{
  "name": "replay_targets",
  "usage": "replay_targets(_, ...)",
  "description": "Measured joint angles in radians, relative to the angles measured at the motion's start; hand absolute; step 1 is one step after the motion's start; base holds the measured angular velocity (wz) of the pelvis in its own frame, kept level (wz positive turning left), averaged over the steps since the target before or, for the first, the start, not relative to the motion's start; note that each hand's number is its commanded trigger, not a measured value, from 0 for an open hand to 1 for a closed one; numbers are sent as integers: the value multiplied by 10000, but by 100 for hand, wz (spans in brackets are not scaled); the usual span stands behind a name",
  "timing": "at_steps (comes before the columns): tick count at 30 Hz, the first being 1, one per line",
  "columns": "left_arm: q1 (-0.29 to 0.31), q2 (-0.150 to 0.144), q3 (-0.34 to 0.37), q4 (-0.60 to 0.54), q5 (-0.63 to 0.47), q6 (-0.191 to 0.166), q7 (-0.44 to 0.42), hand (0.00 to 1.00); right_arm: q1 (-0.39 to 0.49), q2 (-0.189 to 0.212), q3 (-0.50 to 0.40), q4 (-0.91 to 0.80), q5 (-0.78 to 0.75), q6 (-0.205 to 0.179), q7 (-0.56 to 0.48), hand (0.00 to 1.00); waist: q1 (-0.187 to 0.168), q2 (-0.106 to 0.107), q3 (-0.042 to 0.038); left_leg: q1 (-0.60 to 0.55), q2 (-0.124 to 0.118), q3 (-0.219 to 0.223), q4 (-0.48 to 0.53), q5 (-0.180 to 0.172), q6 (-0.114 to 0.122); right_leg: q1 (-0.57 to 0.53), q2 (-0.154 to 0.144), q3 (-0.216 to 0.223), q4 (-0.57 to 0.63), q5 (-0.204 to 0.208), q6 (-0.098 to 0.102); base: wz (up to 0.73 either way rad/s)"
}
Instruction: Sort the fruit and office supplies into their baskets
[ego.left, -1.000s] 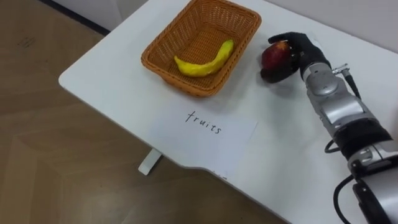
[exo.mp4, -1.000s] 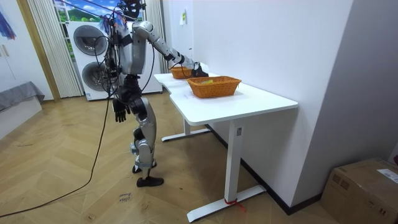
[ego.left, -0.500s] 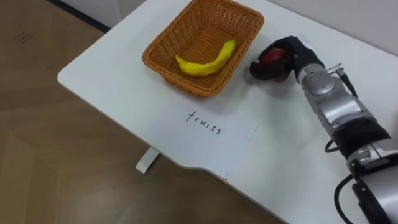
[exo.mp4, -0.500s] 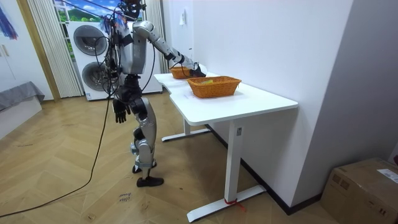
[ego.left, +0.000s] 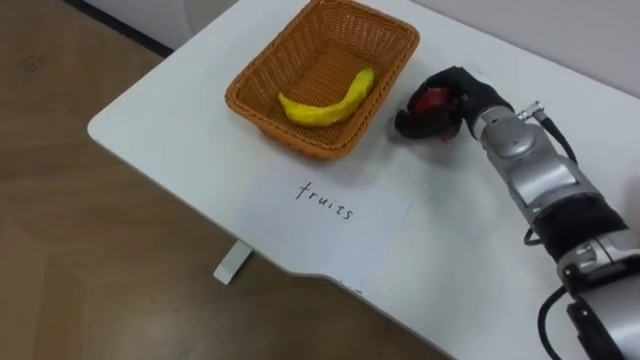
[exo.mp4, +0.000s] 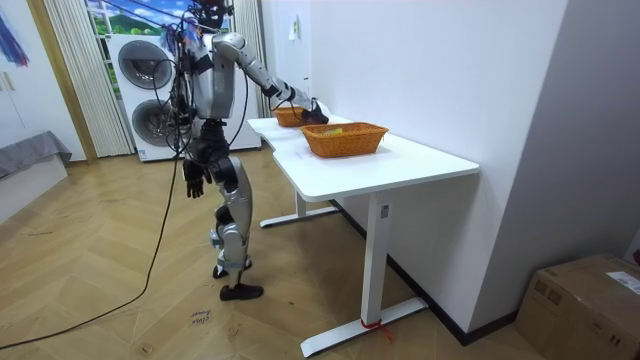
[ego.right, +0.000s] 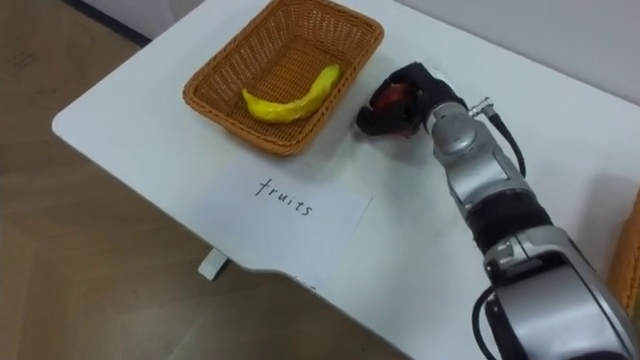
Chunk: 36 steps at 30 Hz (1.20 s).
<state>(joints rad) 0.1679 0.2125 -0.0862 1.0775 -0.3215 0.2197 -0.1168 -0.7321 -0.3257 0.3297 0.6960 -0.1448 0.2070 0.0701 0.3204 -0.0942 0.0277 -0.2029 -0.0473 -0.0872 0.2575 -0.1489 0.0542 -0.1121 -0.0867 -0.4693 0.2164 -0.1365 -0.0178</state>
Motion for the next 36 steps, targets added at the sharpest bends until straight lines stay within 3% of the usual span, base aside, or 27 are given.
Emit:
replay_targets(12,252,-11,844,21,119,-61,481,0,77,-432,-109,-2625,-144,127,357,100,-721,89,-229,1096,-29,-11,-345,-5,11,1045,-5,16,-134,-83,129,1)
replay_targets(16,263,-10,875,20,134,-20,443,0,271,-433,-564,-3197,-141,135,509,100,-765,129,-281,1252,-39,-6,-351,-3,12,1176,-20,22,-116,-85,133,0)
replay_targets(17,264,-8,875,13,282,-18,423,0,272,-433,-619,-3291,-168,144,568,100,-771,125,-337,1271,-43,0,-351,-3,13,1177,-26,34,-109,-91,140,0)
replay_targets(22,508,0,1198,-194,571,-22,162,0,280,-433,-761,-4207,-309,351,785,100,-789,51,-395,1404,-86,-26,-366,-7,16,1354,-62,32,-110,-206,168,3)
replay_targets(32,663,64,1417,-161,623,-146,189,0,279,-350,-753,-4811,-359,364,868,100,-620,-304,-294,1796,-223,-297,-418,-46,73,1810,-149,-67,-86,-367,281,9)
replay_targets(36,603,46,1416,-176,617,14,202,0,281,-325,-654,-4806,-357,696,885,100,-404,-310,-263,1810,-281,-351,-361,-89,131,1807,-176,-59,40,-395,330,1)
